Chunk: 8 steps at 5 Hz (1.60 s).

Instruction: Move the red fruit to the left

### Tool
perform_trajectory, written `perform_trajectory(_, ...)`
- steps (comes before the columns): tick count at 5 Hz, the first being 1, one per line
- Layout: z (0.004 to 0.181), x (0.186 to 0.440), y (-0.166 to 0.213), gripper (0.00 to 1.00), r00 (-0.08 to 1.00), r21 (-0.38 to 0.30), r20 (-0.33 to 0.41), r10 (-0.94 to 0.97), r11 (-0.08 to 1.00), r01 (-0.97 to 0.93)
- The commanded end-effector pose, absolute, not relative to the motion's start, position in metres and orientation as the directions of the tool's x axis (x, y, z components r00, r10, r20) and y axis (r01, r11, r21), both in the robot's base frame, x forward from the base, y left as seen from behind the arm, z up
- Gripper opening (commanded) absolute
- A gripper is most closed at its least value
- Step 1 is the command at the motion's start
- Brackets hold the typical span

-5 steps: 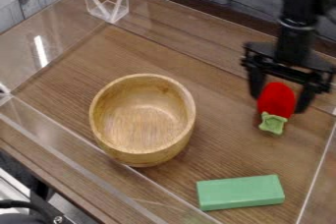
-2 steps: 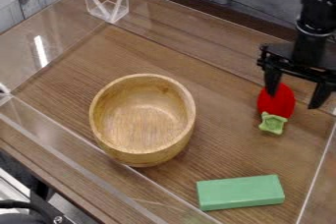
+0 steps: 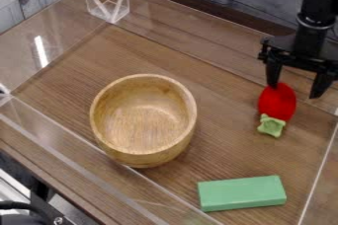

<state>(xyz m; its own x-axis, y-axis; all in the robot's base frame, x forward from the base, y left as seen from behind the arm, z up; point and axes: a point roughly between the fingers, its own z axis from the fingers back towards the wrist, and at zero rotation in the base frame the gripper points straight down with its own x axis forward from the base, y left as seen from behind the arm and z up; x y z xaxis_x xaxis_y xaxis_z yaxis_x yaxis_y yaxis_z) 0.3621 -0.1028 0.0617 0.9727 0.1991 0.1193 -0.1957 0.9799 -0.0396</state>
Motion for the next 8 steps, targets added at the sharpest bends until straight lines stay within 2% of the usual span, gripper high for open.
perform_trajectory(1, 0.089, 0.371, -0.090, 1.00, 0.967, -0.064, 0.175, 0.187, 0.982, -0.179)
perform_trajectory(2, 0.098, 0.365, -0.085, 1.00, 0.973, -0.063, 0.176, 0.151, 0.988, -0.142)
perform_trajectory(4, 0.084, 0.362, -0.085, 1.00, 0.982, -0.059, 0.186, -0.008, 0.998, 0.019)
perform_trajectory(5, 0.087, 0.358, -0.083, 1.00, 0.979, -0.057, 0.198, -0.046, 0.997, 0.059)
perform_trajectory(8, 0.097, 0.351, -0.078, 1.00, 0.973, -0.060, 0.226, -0.050, 0.996, 0.065)
